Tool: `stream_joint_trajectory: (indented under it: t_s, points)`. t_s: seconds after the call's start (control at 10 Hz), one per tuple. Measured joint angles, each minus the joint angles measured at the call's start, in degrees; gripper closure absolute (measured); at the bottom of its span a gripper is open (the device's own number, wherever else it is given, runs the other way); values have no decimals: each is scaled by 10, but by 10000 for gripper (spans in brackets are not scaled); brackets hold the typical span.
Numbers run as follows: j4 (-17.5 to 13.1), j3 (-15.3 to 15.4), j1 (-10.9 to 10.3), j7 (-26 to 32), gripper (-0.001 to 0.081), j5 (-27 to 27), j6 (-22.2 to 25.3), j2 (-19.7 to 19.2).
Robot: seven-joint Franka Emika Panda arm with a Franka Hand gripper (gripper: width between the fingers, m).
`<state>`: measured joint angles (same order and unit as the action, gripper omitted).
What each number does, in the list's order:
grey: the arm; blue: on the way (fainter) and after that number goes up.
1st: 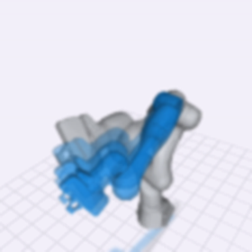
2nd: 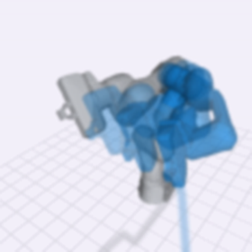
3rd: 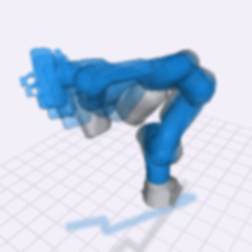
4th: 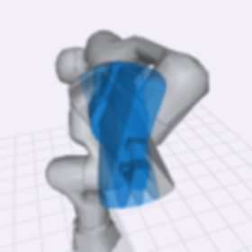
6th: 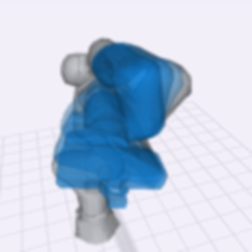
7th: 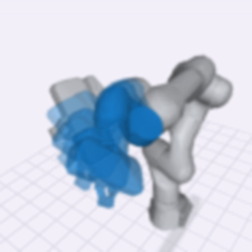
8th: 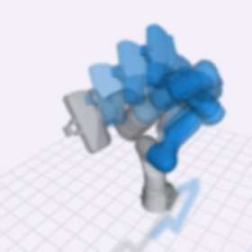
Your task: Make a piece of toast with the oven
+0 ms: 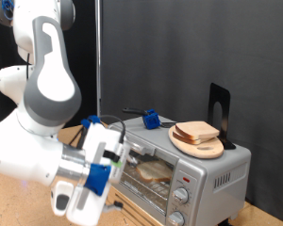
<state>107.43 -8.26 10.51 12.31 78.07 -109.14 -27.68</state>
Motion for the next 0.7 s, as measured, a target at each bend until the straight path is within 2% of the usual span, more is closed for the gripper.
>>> stream_joint_trajectory:
  t_s: [0.1, 0.2, 0.3, 0.4, 0.5, 0.7]
  points:
    - [0, 0, 1, -2, -2, -3, 12, 0]
    - [-7, 0, 8, -23, -2, -18, 61, -3]
    - [-29, -1, 17, -50, -2, -31, 109, -16]
    - [-58, 1, 19, -70, -2, -32, 123, -36]
    - [-86, 6, 19, -83, -2, -26, 123, -59]
    - [-130, 18, 15, -99, -2, 1, 94, -98]
